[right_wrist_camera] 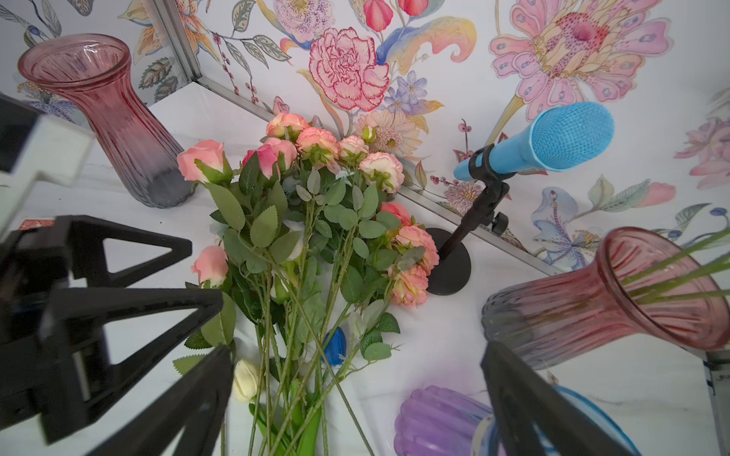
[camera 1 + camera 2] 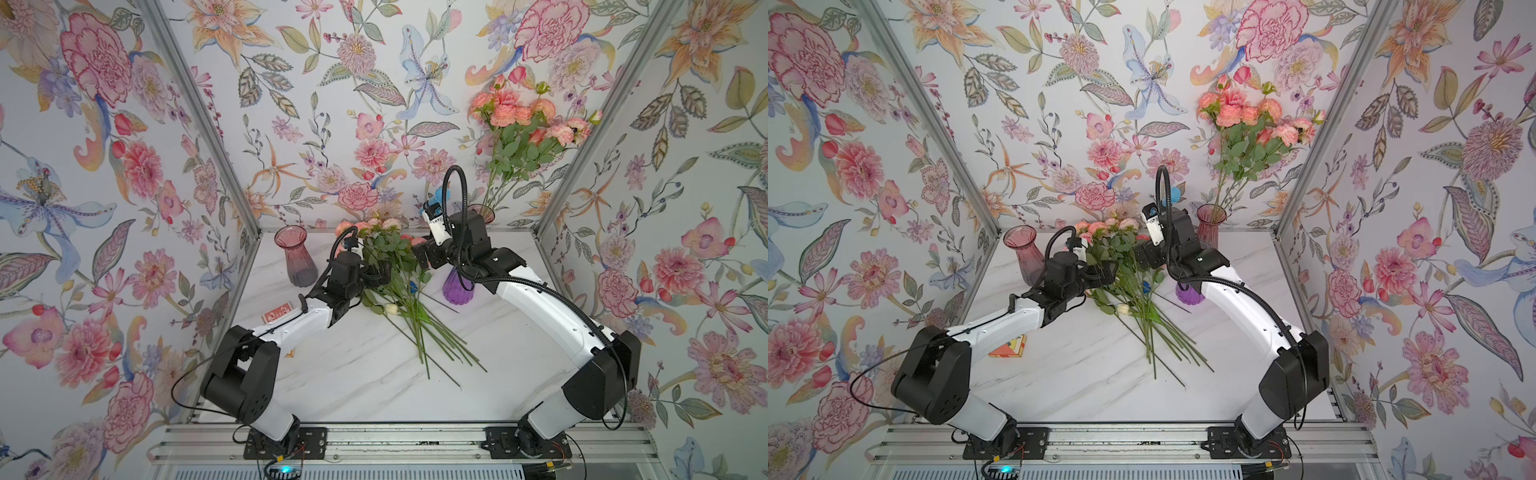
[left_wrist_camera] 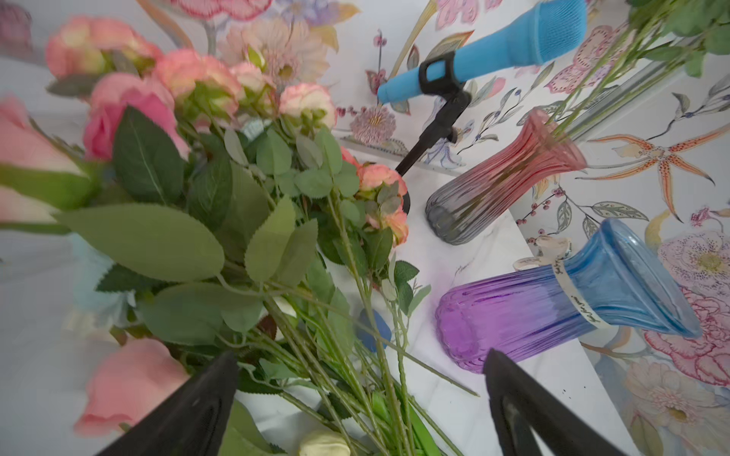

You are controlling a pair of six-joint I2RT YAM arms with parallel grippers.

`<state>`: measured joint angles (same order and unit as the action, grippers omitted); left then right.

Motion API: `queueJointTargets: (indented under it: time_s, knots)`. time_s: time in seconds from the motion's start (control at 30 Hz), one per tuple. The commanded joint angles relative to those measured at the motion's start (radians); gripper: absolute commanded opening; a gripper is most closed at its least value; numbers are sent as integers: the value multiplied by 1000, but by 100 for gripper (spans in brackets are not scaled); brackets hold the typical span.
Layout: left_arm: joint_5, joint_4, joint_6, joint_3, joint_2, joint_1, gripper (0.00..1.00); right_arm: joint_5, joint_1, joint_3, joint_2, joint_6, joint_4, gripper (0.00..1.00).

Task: Place the pink flowers into the vase
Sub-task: Pick up the flower at the center of the board.

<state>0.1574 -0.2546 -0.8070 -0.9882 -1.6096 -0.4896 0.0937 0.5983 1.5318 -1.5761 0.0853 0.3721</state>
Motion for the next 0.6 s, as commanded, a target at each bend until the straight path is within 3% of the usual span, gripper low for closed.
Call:
queueJointTargets:
  time_s: [0.0, 0.3, 0.57]
  knots:
    - [69, -57, -194, -17, -51, -6, 100, 34, 8, -35, 75, -8, 2, 99]
    - [106, -257, -448, -60, -231, -19, 92, 49, 17, -180, 209, 7, -114, 99]
    - [85, -329, -487, -75, -266, -33, 90, 47, 6, -255, 232, 11, -173, 99]
